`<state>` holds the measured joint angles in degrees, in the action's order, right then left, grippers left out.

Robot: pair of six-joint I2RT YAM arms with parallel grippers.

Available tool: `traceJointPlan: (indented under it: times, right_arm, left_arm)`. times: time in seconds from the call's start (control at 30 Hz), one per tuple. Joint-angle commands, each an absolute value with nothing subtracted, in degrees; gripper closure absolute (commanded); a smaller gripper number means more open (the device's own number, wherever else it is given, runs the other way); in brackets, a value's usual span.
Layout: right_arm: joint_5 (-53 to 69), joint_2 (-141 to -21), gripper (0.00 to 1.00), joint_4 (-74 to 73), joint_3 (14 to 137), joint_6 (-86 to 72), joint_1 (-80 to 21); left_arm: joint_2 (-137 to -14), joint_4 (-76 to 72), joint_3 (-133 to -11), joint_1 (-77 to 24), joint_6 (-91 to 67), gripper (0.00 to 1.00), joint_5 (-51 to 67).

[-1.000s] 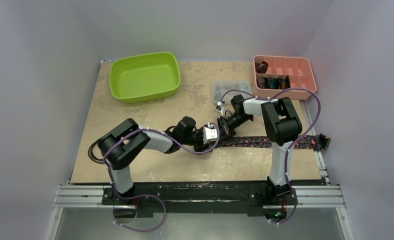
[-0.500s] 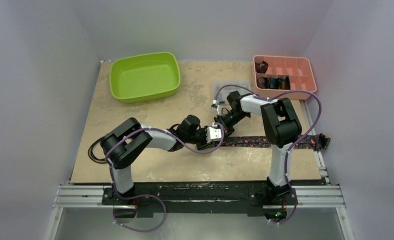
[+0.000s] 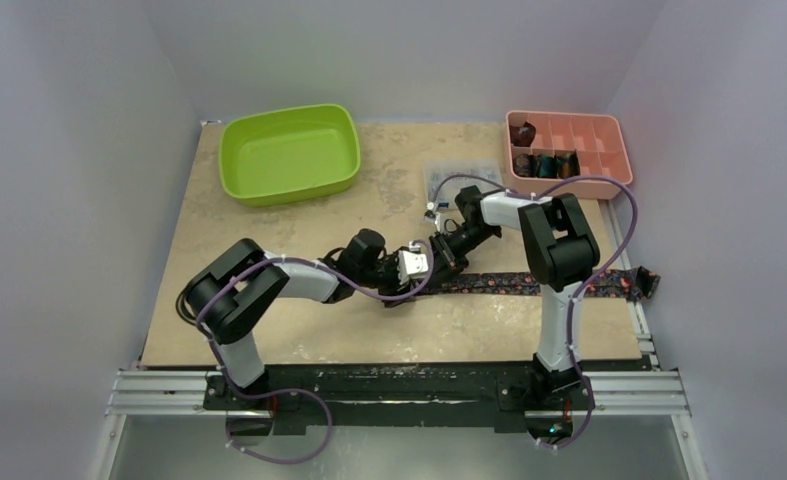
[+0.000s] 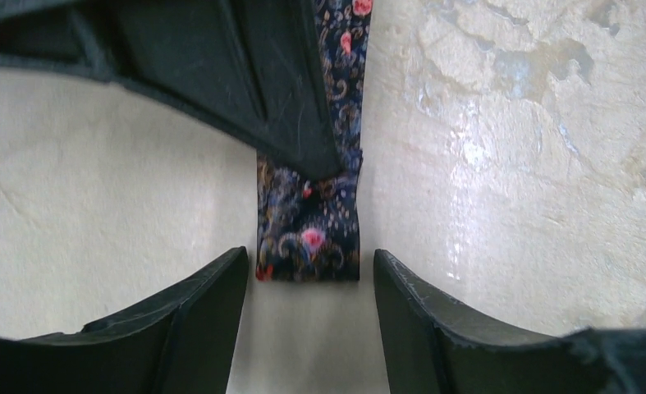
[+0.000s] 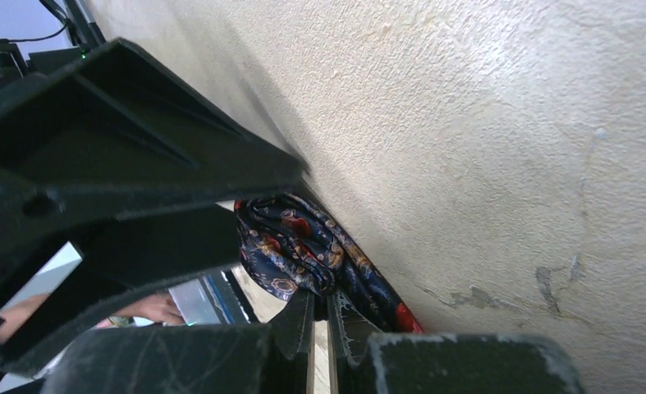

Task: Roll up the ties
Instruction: Roll the tie at the center of the board.

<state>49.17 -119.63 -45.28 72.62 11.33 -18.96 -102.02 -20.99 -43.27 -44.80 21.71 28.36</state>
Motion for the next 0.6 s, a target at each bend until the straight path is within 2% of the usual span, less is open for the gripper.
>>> traceJointPlan:
  times: [0.0,0.27,0.57]
  right_arm:
    - [35.6,-123.8,1.00,-40.4,70.3,14.0,-18.3]
    - [33.6,-124.8,1.00,-40.2,70.6,12.6,-18.1]
    - [34.2,-125.3,1.00,-40.2,70.8,12.0,-18.1]
  left_arm:
    - [-100.9,-21.8,-38.2,-43.0,18.9,0.43,27.6]
    - [-102.7,-29.2,-38.0,-43.0,18.6,0.54,31.1]
    - [-101.0,-29.4,-42.1,-46.0,17.2,0.64,32.8]
